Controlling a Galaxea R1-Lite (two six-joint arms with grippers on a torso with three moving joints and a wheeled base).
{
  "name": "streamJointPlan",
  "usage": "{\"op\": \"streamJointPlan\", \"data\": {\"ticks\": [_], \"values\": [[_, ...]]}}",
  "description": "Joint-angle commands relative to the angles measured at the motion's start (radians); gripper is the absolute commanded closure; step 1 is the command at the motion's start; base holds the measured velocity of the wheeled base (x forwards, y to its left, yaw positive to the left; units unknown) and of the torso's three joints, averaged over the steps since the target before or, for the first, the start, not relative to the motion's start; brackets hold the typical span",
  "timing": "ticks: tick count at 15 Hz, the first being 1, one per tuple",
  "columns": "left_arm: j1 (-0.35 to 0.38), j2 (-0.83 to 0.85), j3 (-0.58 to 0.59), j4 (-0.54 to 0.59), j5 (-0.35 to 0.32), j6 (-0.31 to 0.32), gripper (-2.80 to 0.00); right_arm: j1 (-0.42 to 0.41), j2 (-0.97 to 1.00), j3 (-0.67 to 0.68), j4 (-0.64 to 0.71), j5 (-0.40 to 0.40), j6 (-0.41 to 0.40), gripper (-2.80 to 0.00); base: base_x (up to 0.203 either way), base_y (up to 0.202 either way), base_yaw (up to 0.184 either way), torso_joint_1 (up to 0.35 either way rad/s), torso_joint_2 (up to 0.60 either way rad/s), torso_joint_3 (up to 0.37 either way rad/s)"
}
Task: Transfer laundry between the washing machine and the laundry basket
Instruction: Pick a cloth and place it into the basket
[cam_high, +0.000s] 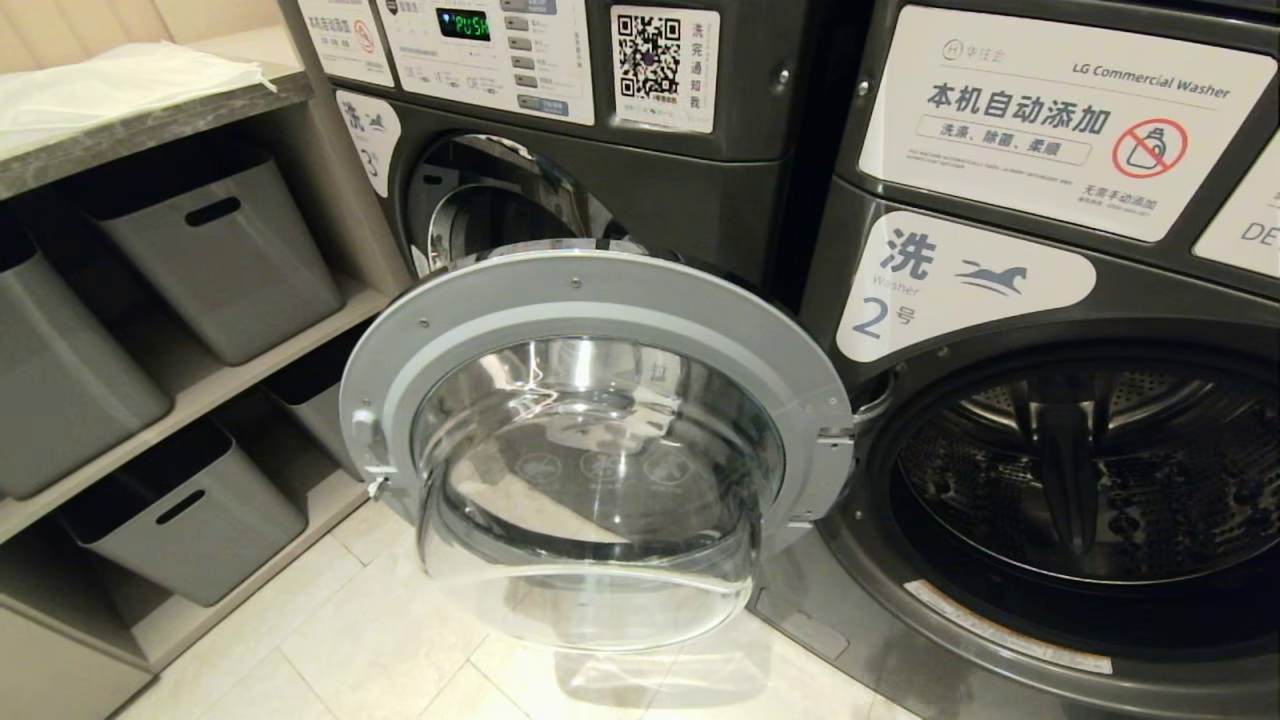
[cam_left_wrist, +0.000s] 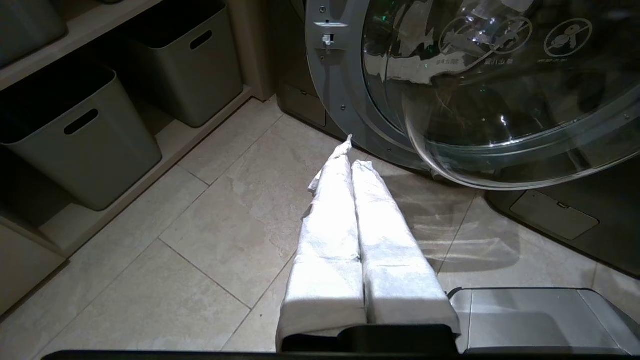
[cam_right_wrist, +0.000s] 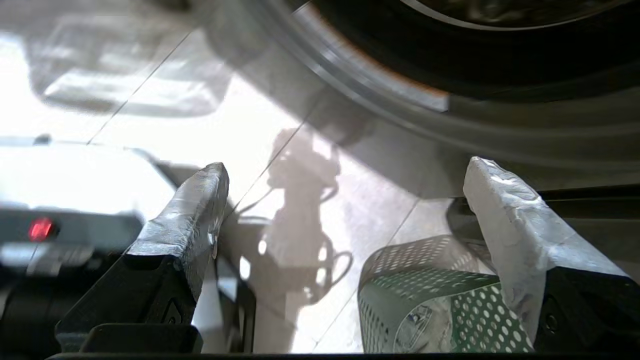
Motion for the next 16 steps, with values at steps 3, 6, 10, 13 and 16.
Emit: {"op": "streamJointPlan", "data": {"ticks": [3, 6, 10, 13, 16], "values": [[0.000, -0.002, 0.002, 0.000, 0.000, 0.000, 0.00, 0.193, -0.262, -0.001, 0.100, -0.028, 0.009, -2.80, 0.000, 0.000, 0.000, 0.000, 0.00, 0.000], [0.000, -0.002, 0.002, 0.000, 0.000, 0.000, 0.00, 0.264, -0.363, 0.002, 0.122, -0.041, 0.038, -2.80, 0.000, 0.000, 0.000, 0.000, 0.00, 0.000], [0.000, -0.002, 0.002, 0.000, 0.000, 0.000, 0.00, 0.273, -0.361, 0.002, 0.120, -0.036, 0.030, -2.80, 0.000, 0.000, 0.000, 0.000, 0.00, 0.000], [0.000, -0.002, 0.002, 0.000, 0.000, 0.000, 0.00, 0.210, -0.343, 0.002, 0.122, -0.037, 0.024, -2.80, 0.000, 0.000, 0.000, 0.000, 0.00, 0.000], [0.000, -0.002, 0.002, 0.000, 0.000, 0.000, 0.00, 0.087, -0.352, 0.002, 0.123, -0.040, 0.041, -2.80, 0.000, 0.000, 0.000, 0.000, 0.00, 0.000]]}}
